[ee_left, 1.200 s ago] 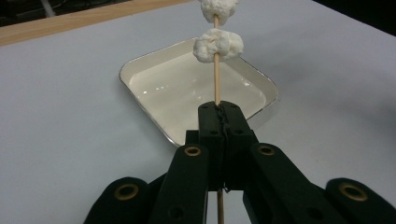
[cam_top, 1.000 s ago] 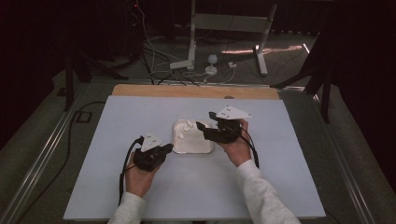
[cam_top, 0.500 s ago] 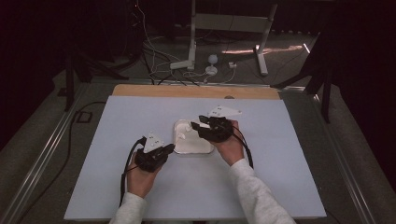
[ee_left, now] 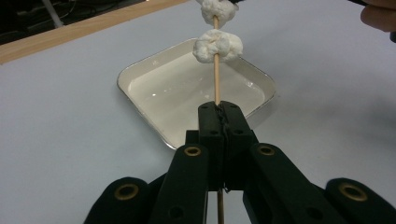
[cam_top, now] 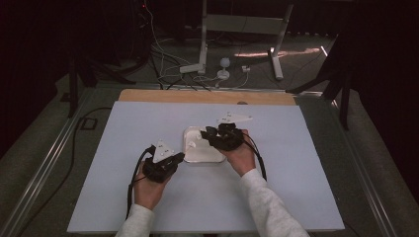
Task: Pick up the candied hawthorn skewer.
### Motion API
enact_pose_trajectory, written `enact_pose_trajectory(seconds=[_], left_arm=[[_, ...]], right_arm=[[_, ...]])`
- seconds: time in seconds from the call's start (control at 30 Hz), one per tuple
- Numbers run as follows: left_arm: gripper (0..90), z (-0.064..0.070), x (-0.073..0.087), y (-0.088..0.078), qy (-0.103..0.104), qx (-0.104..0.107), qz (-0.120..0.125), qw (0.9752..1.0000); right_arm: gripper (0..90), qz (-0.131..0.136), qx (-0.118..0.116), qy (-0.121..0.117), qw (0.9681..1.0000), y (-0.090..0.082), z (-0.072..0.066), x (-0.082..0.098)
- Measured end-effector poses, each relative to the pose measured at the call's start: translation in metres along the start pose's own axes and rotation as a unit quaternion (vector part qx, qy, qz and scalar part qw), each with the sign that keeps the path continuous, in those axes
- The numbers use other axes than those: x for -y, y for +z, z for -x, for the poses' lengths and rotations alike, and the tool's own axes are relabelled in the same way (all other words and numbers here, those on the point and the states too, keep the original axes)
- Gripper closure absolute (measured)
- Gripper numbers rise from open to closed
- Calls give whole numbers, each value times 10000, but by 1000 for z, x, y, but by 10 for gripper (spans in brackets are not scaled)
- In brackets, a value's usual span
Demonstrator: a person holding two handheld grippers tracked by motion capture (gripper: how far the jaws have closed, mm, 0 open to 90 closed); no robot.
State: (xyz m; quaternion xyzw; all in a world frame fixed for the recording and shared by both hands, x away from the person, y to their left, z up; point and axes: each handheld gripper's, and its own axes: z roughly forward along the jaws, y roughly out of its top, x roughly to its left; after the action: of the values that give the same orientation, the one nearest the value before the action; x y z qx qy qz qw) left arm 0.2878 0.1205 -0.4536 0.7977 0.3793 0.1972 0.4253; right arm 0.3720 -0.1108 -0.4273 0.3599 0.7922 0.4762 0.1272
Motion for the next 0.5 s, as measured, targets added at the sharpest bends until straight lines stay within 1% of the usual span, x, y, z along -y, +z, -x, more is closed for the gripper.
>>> enact_pose_trajectory(seconds=[0.03,0.07,0.13,0.17,0.23,0.3,0.37,0.4,0.5], left_arm=[[900,0,0,0,-7,-4,11,10000],[900,0,0,0,-7,-7,25,10000],[900,1,0,-1,6,-34,30,10000],[900,0,0,-1,8,-38,33,10000],[900,0,0,-1,13,-50,29,10000],[900,0,0,-2,3,-46,54,10000],[900,1,-1,-2,9,-51,54,10000],[900,1,-1,-2,5,-49,59,10000],[900,0,-2,-3,-40,-37,83,10000]], right_arm=[[704,-27,-21,31,10000,1,0,0],[745,-119,-59,86,9999,2,0,1],[761,-159,-71,94,9998,3,0,1],[797,-218,-3,22,9998,5,-2,2],[808,-238,19,-5,9997,5,-2,2],[827,-220,85,-111,9997,5,-4,2],[842,-182,242,-264,9992,4,-8,1],[842,-182,242,-264,9992,4,-8,1],[854,-146,402,-398,9983,4,-10,0]])
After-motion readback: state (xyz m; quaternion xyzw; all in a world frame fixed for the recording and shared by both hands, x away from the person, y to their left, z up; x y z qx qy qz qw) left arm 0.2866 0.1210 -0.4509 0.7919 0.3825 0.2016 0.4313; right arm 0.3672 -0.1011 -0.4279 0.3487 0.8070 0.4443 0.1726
